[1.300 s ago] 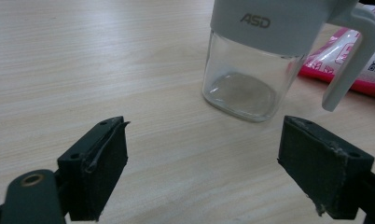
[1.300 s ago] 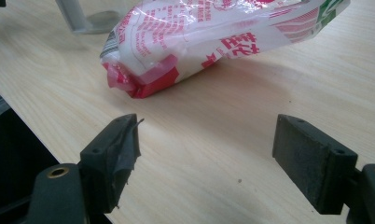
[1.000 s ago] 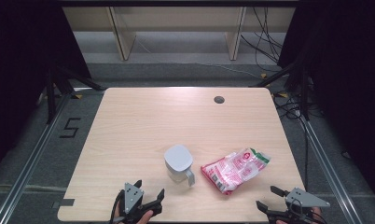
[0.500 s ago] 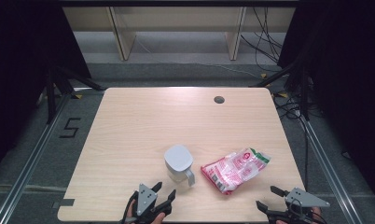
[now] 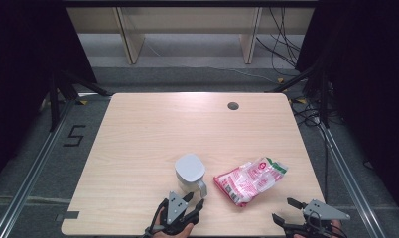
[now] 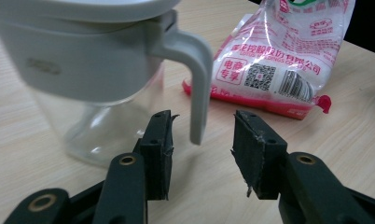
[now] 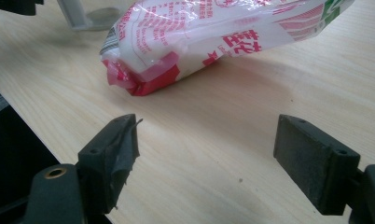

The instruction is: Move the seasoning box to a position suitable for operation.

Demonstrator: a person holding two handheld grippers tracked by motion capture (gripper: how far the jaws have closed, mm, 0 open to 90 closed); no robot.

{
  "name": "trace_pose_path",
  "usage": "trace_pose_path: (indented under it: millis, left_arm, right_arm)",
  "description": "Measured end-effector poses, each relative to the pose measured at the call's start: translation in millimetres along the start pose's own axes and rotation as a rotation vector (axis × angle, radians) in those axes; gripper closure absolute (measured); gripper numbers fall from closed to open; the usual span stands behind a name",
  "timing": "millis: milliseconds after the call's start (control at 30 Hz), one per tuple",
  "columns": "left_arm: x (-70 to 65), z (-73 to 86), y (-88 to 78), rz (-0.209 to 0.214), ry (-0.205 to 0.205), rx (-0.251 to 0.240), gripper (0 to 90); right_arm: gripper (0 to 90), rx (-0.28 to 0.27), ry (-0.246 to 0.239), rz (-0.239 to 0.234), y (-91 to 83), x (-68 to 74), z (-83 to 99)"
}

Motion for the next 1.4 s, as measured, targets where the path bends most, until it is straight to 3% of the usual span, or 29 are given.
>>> trace_pose_path:
  millis: [267,300,667,700,833,900,1067,1100,1200,1233,1400]
  left_arm:
    - [-4.0,-6.4,18.6,-0.017,0.022,0.005,61.3]
    - [-2.8,-6.1,19.6,-0.033,0.041,0.020,61.9]
    - [3.2,-11.5,33.2,-0.038,0.034,-0.001,72.5]
    - [3.3,-12.3,34.2,-0.045,0.039,0.004,72.5]
    - [2.3,-14.1,37.5,-0.059,0.036,-0.001,74.6]
    - [2.8,-13.2,36.4,-0.050,0.030,-0.007,75.6]
    - [5.5,-10.0,29.8,-0.032,0.030,-0.008,75.4]
    - [7.7,-7.9,24.8,-0.022,0.047,0.004,75.4]
    - [12.4,-2.3,14.1,-0.020,0.048,-0.002,73.7]
    - [14.6,0.3,8.1,-0.026,0.036,0.008,72.9]
    - [25.1,9.0,-7.7,-0.067,0.030,0.013,70.4]
  right_arm:
    - [22.9,0.002,-0.001,-0.006,-0.1,0.2,0.2]
    - [23.0,0.005,-0.003,-0.007,0.0,0.3,0.4]
    - [23.1,0.016,-0.006,-0.003,-0.4,0.2,0.9]
    - [23.1,0.018,0.028,-0.003,-0.4,3.1,2.4]
    - [23.4,0.002,-0.023,-0.004,0.7,0.2,0.2]
    - [23.4,0.019,0.029,-0.006,-0.4,3.3,2.4]
    - [23.5,0.016,0.011,0.000,0.3,1.8,1.8]
    - [23.6,0.018,0.013,-0.001,0.0,2.0,1.9]
    - [23.6,0.013,0.010,-0.011,0.2,2.1,1.6]
    - [23.6,0.008,-0.014,-0.020,1.3,1.2,0.8]
    - [23.7,0.010,-0.010,-0.016,1.3,2.2,1.1]
Point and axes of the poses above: each handheld gripper's, and its own axes: y roughly forward along the jaws, z roughly out of its underside, x roughly to its left, the point moved 5 cm from there along y, roughly forward along the jaws, and after that the axes turned 15 degrees about y, right-handed, at the moved point
